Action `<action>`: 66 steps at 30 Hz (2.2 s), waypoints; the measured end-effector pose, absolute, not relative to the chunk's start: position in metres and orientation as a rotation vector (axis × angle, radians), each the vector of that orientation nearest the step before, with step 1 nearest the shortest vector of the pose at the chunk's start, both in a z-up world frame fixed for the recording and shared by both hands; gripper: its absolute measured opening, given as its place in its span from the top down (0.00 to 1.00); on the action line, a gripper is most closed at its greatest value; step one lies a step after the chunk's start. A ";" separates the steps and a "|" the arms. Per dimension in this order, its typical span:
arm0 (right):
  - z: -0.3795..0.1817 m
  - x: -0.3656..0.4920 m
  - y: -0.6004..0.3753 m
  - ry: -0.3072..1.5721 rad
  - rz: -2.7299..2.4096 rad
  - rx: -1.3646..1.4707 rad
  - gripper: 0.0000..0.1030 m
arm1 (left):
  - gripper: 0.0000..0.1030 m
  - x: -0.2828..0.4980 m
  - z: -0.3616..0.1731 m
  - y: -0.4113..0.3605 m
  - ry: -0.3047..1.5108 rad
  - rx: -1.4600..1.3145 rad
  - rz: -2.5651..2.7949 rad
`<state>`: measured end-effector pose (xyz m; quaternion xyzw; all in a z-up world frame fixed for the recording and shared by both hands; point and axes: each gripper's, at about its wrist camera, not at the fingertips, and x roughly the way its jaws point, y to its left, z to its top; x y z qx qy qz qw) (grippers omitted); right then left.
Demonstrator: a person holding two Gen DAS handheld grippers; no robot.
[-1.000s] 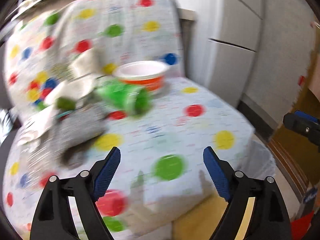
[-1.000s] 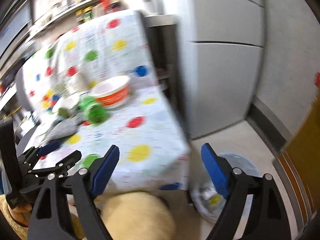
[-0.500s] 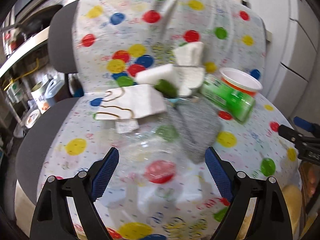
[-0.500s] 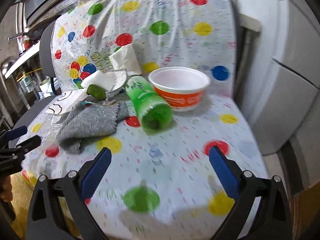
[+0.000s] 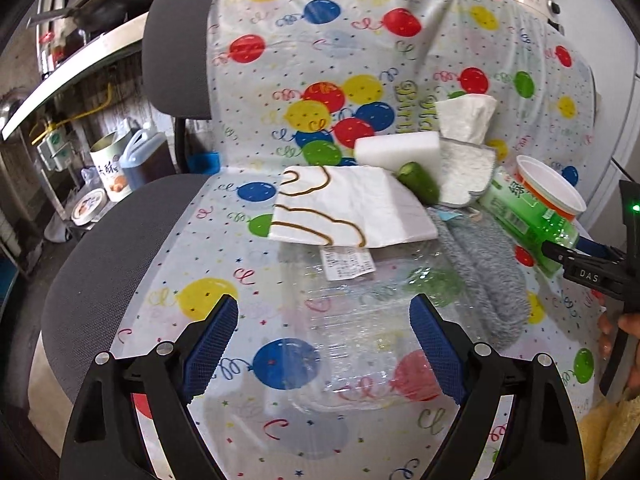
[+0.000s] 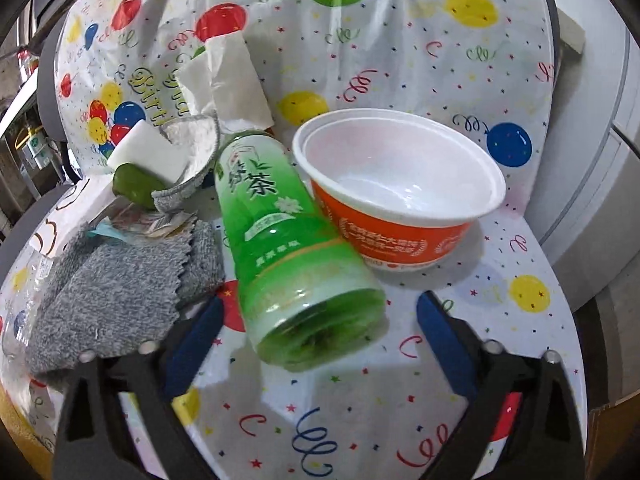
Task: Collect trash
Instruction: 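Move both tools back over the chair, then grasp the green tea bottle with the right tool while the left tool grasps the white napkin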
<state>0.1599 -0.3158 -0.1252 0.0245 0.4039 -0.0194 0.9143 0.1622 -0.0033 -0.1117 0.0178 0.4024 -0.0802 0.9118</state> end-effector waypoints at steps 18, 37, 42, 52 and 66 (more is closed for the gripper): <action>-0.080 0.095 -0.275 0.846 0.050 -0.026 0.14 | 0.15 0.154 -0.106 0.004 0.811 0.026 -0.182; -0.117 0.190 -0.277 0.987 -0.091 -0.108 0.41 | 0.15 0.199 -0.112 0.027 0.850 0.003 -0.106; -0.092 0.148 -0.286 0.909 -0.012 0.043 0.43 | 0.15 0.200 -0.113 0.032 0.861 -0.008 -0.131; -0.067 0.105 -0.283 0.828 0.059 0.098 0.43 | 0.41 0.244 -0.136 0.032 0.955 -0.088 -0.252; -0.072 0.101 -0.281 0.829 0.065 0.106 0.43 | 0.71 0.259 -0.120 0.034 0.853 -0.231 -0.375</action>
